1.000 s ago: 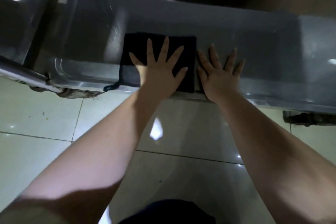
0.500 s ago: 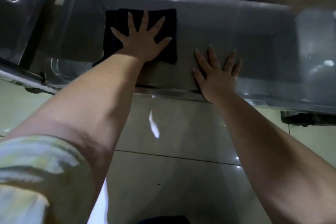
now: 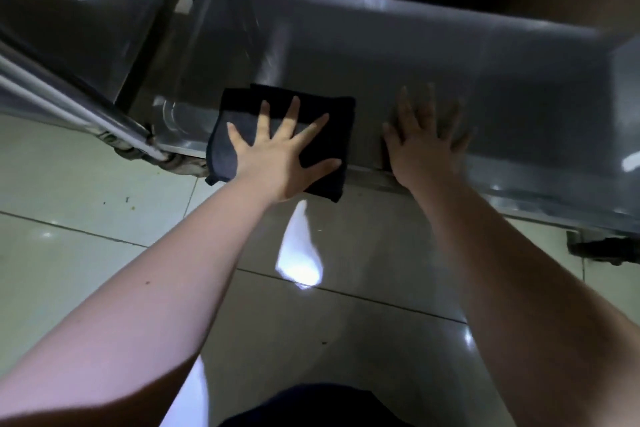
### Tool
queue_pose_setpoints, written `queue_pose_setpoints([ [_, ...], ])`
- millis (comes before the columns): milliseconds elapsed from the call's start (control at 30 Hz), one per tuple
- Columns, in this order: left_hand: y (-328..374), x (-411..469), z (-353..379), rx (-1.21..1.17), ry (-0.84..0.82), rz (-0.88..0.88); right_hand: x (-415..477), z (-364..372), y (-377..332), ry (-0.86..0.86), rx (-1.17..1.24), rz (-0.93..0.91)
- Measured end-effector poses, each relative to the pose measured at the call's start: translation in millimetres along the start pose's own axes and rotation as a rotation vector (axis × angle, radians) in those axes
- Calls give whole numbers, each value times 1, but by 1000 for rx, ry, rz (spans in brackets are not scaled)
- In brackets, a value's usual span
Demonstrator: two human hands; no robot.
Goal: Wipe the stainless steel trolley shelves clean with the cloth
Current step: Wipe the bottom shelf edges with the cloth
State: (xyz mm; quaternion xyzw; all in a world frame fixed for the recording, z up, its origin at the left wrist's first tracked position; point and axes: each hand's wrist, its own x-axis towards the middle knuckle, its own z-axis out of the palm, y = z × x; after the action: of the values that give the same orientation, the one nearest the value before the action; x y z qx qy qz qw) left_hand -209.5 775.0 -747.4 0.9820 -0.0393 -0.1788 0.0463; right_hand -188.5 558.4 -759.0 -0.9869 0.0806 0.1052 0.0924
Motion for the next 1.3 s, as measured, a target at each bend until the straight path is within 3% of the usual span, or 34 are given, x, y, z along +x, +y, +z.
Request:
queue_pose_setpoints([
  [133,-40,-9,-3,-9,-3,-70,7,8,-54,75,13,-183],
  [233,-69,-6,-5,-9,33,-95,11,23,-54,4,-81,-143],
  [567,-81,84,-27,66,63,-15,11,31,-54,32,-117,-126],
  [767,-76,126,-46,-68,82,12,12,29,-57,25,-136,-104],
  [1033,-48,39,-9,33,83,95,13,28,-55,9,-146,-99],
  [1133,-69,10,-6,-7,31,0,12,28,-54,20,-129,-104],
  [1300,-95,33,-20,-59,-33,-74,11,27,-53,37,-125,-121],
])
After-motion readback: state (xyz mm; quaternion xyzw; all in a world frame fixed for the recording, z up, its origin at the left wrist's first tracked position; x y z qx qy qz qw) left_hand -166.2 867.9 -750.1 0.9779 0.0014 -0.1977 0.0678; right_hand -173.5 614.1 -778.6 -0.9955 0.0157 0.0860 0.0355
